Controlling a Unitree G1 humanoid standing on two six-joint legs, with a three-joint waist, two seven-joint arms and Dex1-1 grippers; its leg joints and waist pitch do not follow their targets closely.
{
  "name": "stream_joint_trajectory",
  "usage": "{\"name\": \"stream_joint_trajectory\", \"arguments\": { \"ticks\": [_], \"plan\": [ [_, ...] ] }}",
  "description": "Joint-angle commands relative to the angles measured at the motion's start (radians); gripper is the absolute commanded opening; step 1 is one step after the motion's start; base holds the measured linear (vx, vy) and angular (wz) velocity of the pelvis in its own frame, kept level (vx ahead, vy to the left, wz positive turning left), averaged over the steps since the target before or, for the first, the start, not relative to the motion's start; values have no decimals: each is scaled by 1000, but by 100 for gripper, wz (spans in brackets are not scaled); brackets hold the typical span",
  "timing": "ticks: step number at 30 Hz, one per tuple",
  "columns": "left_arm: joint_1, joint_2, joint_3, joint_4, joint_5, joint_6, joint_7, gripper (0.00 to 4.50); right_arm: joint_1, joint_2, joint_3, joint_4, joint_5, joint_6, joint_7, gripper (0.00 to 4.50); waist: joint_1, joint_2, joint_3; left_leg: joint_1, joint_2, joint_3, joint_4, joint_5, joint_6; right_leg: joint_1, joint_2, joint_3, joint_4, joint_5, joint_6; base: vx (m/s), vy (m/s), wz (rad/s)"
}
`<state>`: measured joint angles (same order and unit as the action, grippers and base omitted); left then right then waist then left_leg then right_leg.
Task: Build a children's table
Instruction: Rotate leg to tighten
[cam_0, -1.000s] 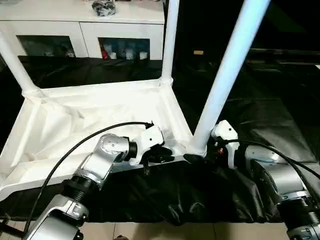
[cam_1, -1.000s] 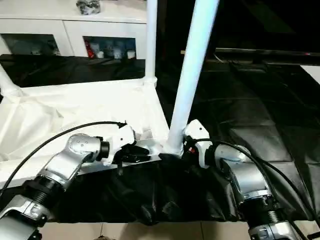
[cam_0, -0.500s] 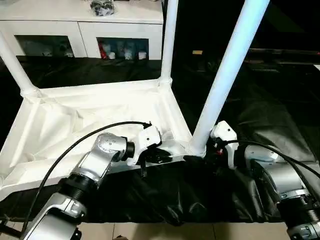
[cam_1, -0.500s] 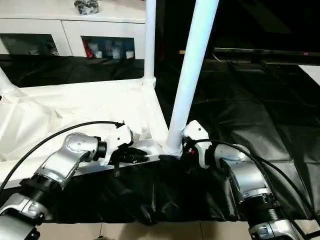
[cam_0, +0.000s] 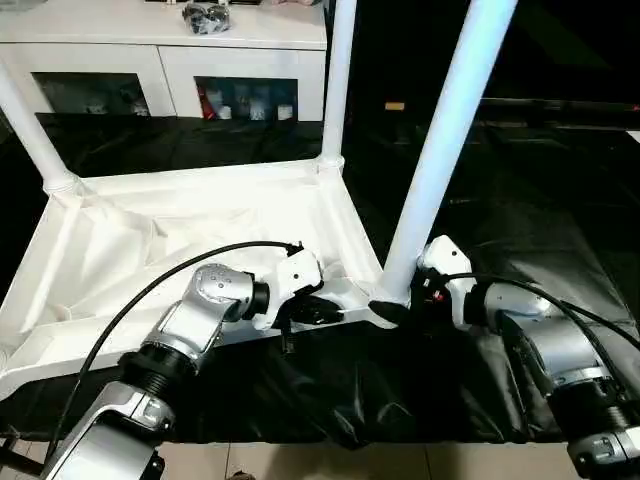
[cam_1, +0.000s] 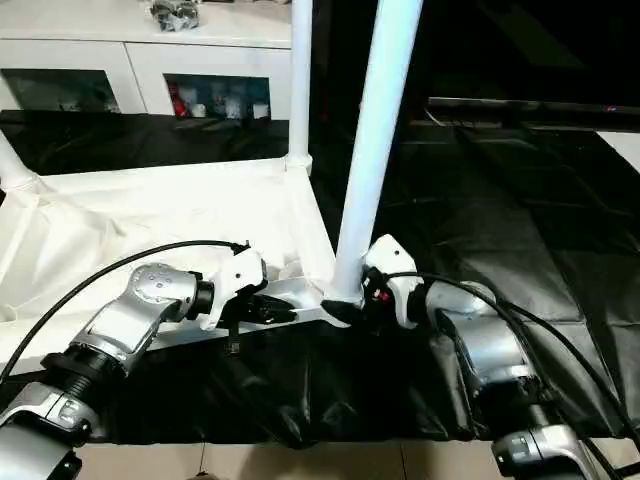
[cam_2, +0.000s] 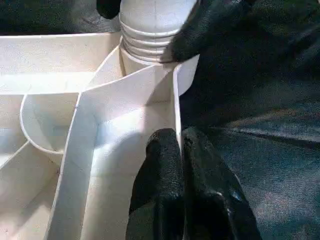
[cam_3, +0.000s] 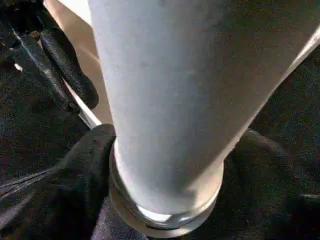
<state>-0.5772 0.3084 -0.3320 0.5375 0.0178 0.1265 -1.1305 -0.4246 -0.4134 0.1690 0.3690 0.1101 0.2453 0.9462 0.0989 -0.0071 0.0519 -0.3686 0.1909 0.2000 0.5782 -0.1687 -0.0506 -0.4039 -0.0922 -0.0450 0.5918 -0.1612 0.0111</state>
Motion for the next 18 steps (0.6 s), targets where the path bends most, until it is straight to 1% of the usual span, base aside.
{"name": "stream_joint_trajectory", "arguments": {
  "ticks": [1, 2, 4, 5, 6, 7, 8, 9, 10, 11, 13, 14, 15, 16, 17, 18],
  "plan": [
    [22, 3, -35, 13, 18, 1, -20, 0, -15, 4, 12, 10, -9, -11, 1, 342, 2, -22, -63, 14, 37, -17, -66, -265, 21, 39, -53, 31, -70, -325, -198, 0, 0, 0],
    [25, 2, -35, 9, 15, 4, -19, 0, -15, 5, 14, 15, -9, -13, 4, 335, 3, -18, -63, 14, 37, -18, -67, -264, 20, 39, -53, 31, -69, -329, -197, 0, 0, 0],
    [26, 1, -34, 8, 15, 4, -18, 0, -15, 6, 15, 19, -9, -15, 5, 325, 2, -18, -63, 12, 36, -18, -67, -266, 20, 39, -53, 31, -70, -333, -194, 0, 0, 0],
    [32, -1, -32, 6, 16, 5, -6, 0, -7, 15, 14, 22, -2, -11, 3, 312, 1, -18, -63, 13, 36, -19, -68, -271, 18, 38, -52, 31, -71, -339, -192, 0, 0, 0],
    [35, -8, -28, 7, 20, 6, 15, 0, -1, 25, 12, 21, 2, -5, -6, 299, -1, -13, -62, 14, 37, -19, -68, -277, 16, 37, -52, 31, -72, -341, -193, 0, 0, 0],
    [35, -10, -27, 7, 21, 7, 21, 0, 1, 27, 12, 20, 2, -4, -8, 292, -3, -15, -62, 14, 37, -19, -68, -279, 15, 37, -52, 31, -71, -341, -193, 0, 0, 0],
    [35, -27, -21, 11, 28, 20, 64, 0, 13, 45, 9, 16, 4, 6, -33, 287, -5, -14, -61, 12, 36, -19, -69, -286, 12, 37, -51, 31, -72, -347, -191, 0, 0, 0],
    [32, -49, -14, 16, 36, 36, 112, 0, 24, 68, 6, 13, -3, 11, -74, 284, -5, -11, -61, 14, 36, -20, -69, -291, 10, 36, -51, 31, -73, -354, -189, 0, 0, 0],
    [27, -70, -8, 22, 43, 48, 157, 0, 33, 93, 1, 14, -13, 14, -126, 279, -8, -13, -58, 17, 36, -19, -70, -307, 4, 31, -50, 32, -78, -378, -184, 0, 0, 0],
    [22, -91, -3, 25, 44, 64, 188, 0, 37, 124, -9, 18, -21, 24, -189, 275, -9, -14, -57, 19, 34, -21, -71, -329, -4, 30, -50, 30, -82, -421, -174, 0, 0, 0],
    [10, -136, 9, 30, 46, 95, 256, 0, 46, 189, -28, 22, -40, 38, -317, 273, -14, -5, -55, 21, 32, -23, -73, -354, -19, 24, -50, 30, -90, -479, -155, 0, 0, 0],
    [4, -163, 18, 32, 45, 111, 296, 0, 49, 225, -34, 19, -44, 42, -371, 272, -17, -2, -55, 22, 31, -28, -75, -377, -31, 25, -51, 26, -94, -519, -136, 0, 0, 0],
    [0, -188, 24, 29, 41, 127, 322, 0, 49, 256, -39, 13, -41, 50, -407, 272, -22, -6, -54, 23, 30, -29, -76, -394, -34, 23, -49, 25, -98, -546, -120, 0, 0, 0],
    [-3, -211, 28, 26, 38, 137, 346, 0, 46, 289, -43, 10, -39, 56, -443, 272, -22, -6, -54, 24, 30, -30, -76, -403, -34, 21, -50, 24, -102, -560, -114, 0, 0, 0],
    [-10, -247, 28, 21, 36, 140, 376, 0, 32, 344, -44, 14, -42, 81, -503, 272, -25, 2, -54, 27, 28, -31, -76, -425, -39, 17, -49, 23, -108, -579, -105, 0, 0, 0],
    [-10, -247, 28, 21, 36, 140, 376, 0, 32, 344, -44, 14, -42, 81, -503, 272, -27, -1, -56, 21, 27, -36, -80, -423, -36, 25, -50, 19, -107, -576, -98, 0, 0, 0]
  ]
}}
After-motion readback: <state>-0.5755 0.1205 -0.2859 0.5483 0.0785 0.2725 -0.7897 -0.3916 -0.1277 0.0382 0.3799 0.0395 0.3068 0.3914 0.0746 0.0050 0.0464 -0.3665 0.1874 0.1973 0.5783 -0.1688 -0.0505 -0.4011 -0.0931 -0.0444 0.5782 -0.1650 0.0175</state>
